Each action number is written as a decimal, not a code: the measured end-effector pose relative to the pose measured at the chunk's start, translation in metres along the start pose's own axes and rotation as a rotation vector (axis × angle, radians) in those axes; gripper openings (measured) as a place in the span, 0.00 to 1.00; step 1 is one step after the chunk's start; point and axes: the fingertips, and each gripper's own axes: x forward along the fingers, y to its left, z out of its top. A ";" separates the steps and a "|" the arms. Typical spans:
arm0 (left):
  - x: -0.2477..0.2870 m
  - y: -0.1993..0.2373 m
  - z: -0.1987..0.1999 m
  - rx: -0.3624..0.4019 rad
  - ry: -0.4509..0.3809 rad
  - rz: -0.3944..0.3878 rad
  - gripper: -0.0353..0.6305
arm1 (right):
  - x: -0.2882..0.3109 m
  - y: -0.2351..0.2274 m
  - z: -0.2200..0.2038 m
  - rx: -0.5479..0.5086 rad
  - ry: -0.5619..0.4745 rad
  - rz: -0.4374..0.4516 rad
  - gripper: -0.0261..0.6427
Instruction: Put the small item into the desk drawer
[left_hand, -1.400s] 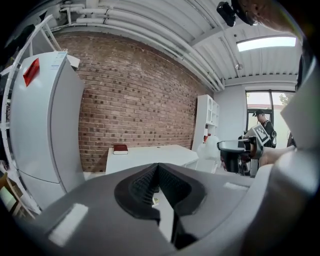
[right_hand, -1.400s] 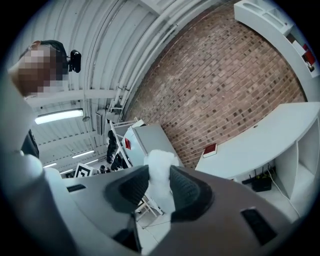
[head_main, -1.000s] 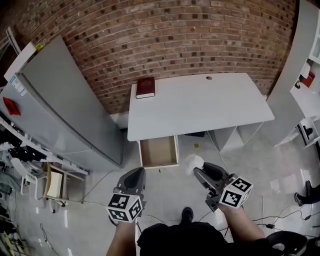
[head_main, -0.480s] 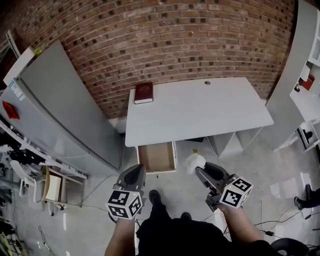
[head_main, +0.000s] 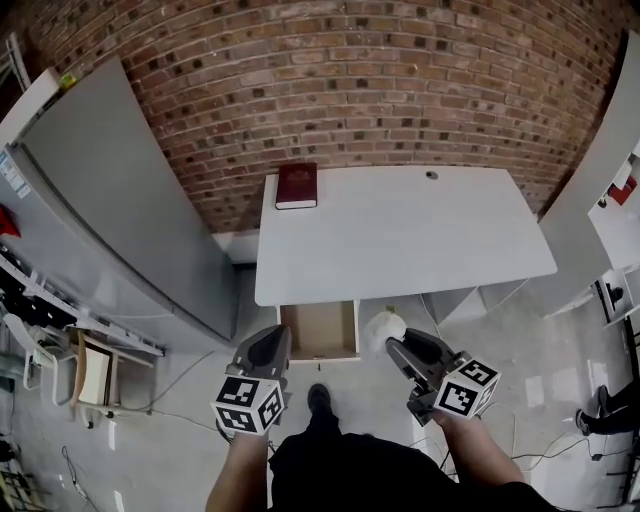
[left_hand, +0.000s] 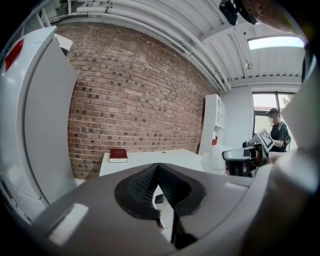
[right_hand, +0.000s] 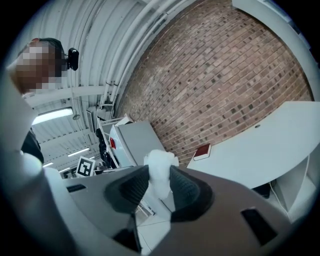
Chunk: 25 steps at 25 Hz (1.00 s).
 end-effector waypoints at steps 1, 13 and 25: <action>0.006 0.009 -0.001 -0.003 0.007 -0.004 0.07 | 0.013 -0.002 -0.001 -0.002 0.019 0.001 0.24; 0.059 0.119 -0.042 -0.078 0.100 -0.034 0.07 | 0.148 -0.026 -0.049 0.024 0.229 -0.023 0.24; 0.078 0.140 -0.086 -0.129 0.199 -0.043 0.07 | 0.183 -0.043 -0.088 0.064 0.339 -0.043 0.24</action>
